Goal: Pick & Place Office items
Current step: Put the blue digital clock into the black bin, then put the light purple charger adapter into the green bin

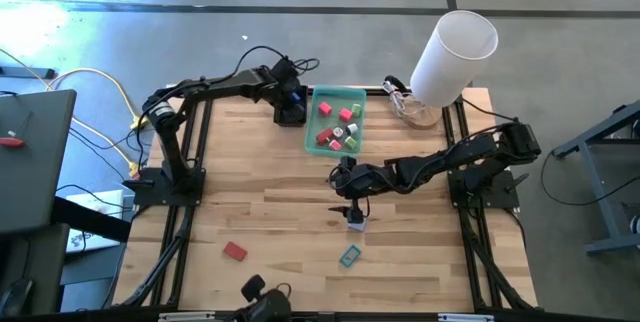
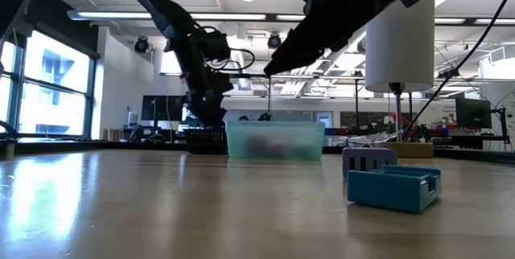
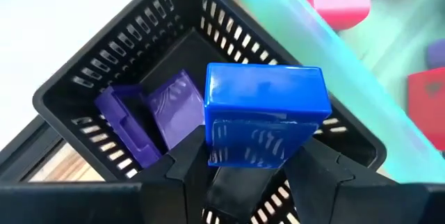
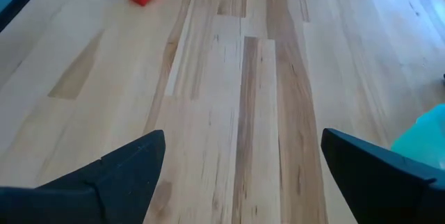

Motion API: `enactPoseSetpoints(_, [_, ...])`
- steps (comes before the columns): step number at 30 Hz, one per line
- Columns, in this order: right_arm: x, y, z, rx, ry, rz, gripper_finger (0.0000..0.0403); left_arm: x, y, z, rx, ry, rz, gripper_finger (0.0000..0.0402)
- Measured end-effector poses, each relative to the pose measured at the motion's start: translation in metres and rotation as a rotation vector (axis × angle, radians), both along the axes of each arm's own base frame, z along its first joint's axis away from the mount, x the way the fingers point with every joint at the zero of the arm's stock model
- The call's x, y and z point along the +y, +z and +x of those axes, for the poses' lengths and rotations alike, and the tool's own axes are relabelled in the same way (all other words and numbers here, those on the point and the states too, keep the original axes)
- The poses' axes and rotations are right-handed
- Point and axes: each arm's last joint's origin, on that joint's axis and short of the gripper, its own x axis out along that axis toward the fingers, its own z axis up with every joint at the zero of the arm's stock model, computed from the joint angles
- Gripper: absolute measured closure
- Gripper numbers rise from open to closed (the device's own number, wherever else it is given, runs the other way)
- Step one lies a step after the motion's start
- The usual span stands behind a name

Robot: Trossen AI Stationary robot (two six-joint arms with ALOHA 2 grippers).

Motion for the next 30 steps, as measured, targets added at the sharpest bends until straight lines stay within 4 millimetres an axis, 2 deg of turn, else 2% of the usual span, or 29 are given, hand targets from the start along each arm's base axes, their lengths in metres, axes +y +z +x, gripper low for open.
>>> enactPoseSetpoints(4, [0.000, 0.000, 0.000, 0.000, 0.000, 0.000, 0.0027, -0.002, 0.001, 0.002, -0.003, -0.005, 0.002, 0.0248])
enactPoseSetpoints(11, [0.000, 0.000, 0.000, 0.001, -0.002, 0.005, 0.0027, -0.002, 0.001, 0.002, -0.004, -0.002, 0.004, 0.0178])
enactPoseSetpoints(18, [0.000, 0.000, 0.000, 0.002, -0.003, 0.007, 0.0027, -0.002, 0.005, 0.002, 0.002, -0.010, 0.042, 0.0169])
enactPoseSetpoints(24, [0.000, 0.000, 0.000, 0.002, -0.004, 0.007, 0.0027, -0.016, 0.035, 0.007, 0.020, -0.072, 0.198, 0.0169])
enactPoseSetpoints(30, [0.000, -0.001, 0.000, 0.005, -0.014, 0.021, 0.0027, -0.060, 0.074, 0.009, 0.003, -0.198, 0.306, 0.0169])
